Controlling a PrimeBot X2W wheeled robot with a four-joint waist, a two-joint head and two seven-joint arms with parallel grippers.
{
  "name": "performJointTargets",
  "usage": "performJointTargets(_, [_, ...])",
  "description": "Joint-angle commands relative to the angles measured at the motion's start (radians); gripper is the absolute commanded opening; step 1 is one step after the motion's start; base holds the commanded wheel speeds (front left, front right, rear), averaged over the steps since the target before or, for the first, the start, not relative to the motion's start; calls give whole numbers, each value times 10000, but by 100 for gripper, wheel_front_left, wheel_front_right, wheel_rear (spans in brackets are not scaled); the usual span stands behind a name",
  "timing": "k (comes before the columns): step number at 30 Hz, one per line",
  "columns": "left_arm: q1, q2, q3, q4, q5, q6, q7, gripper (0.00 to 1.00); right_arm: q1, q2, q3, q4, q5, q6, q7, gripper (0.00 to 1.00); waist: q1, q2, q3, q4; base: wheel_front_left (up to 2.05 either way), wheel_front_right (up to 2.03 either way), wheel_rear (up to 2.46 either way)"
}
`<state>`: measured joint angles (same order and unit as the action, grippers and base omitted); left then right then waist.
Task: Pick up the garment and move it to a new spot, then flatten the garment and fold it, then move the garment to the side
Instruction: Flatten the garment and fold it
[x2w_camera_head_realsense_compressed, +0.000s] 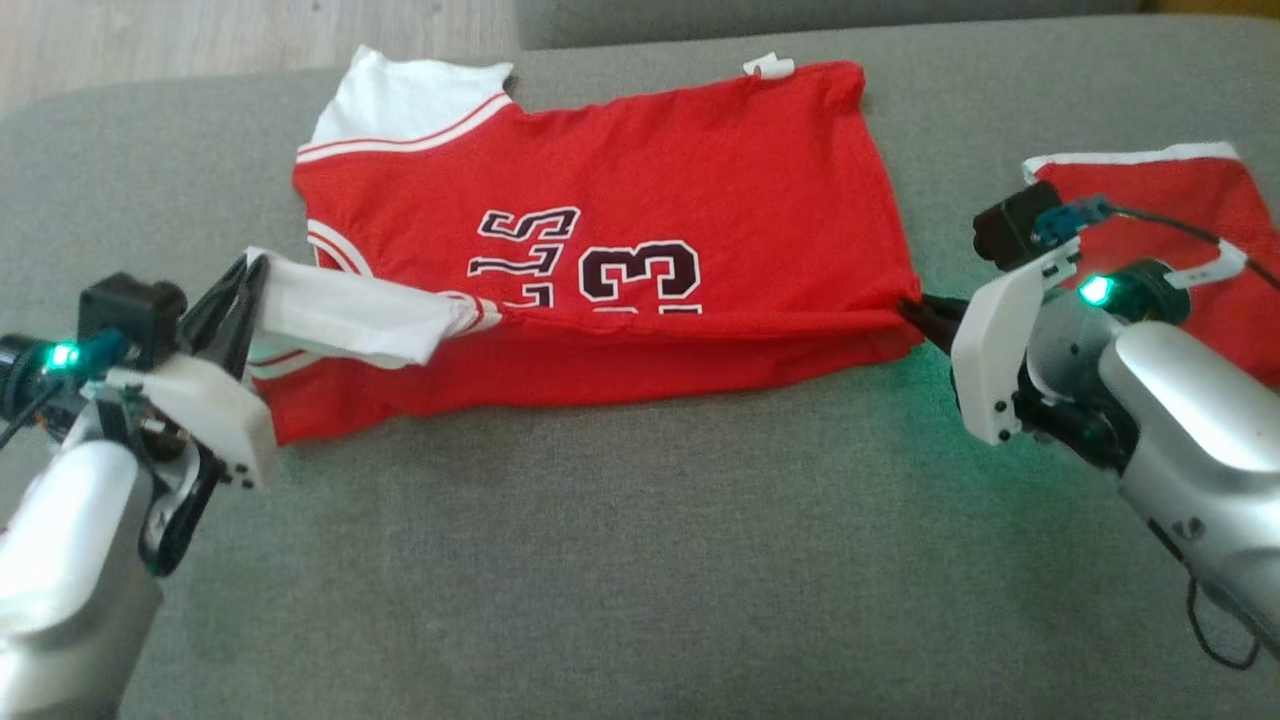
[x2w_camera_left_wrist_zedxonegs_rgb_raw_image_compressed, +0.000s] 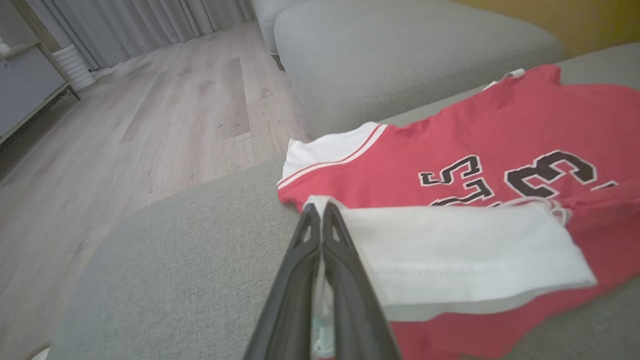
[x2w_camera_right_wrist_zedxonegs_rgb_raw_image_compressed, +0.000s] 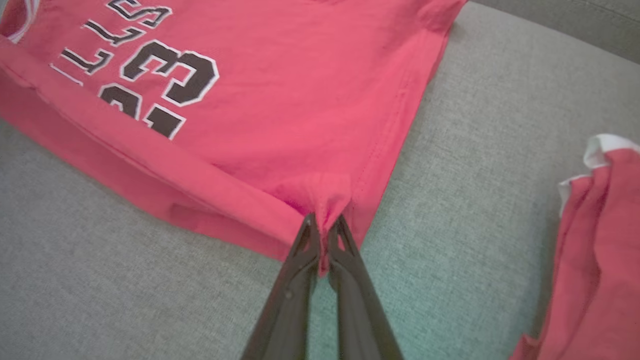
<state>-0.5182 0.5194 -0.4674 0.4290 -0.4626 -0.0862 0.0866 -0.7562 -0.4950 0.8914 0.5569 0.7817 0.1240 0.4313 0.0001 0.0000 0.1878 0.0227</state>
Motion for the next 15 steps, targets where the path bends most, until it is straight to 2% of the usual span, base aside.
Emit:
performJointTargets(1, [-654,373,381,-152,89,-9,-75,0,-286,-18,-25,-163,-110,67,-75,0,-1,0,123,-11,0,0,0])
performJointTargets(7, [-1563,191,-149,943,435,-209,-197,0,-1011,221,301,421,-107,67,-178,0,-1,0,604,-65,0,0,0])
performJointTargets(8, [-1704,147,-192,1117,464,-226,-284,0,-1152,257,321,544,-168,67,-295,17,-1,0,674,-72,0,0,0])
performJointTargets(9, [-1859,94,-222,1284,512,-224,-391,0,-1268,311,275,712,-196,67,-434,100,-1,0,744,-72,0,0,0])
performJointTargets(11, [-2155,-50,-263,1611,647,-137,-682,100,-1461,459,213,1010,-234,67,-716,100,-1,0,829,-58,0,0,0])
performJointTargets(15, [-2615,-512,56,2121,476,174,-1639,100,-1812,864,-483,1877,-426,67,-2004,100,-1,0,846,-29,0,0,0])
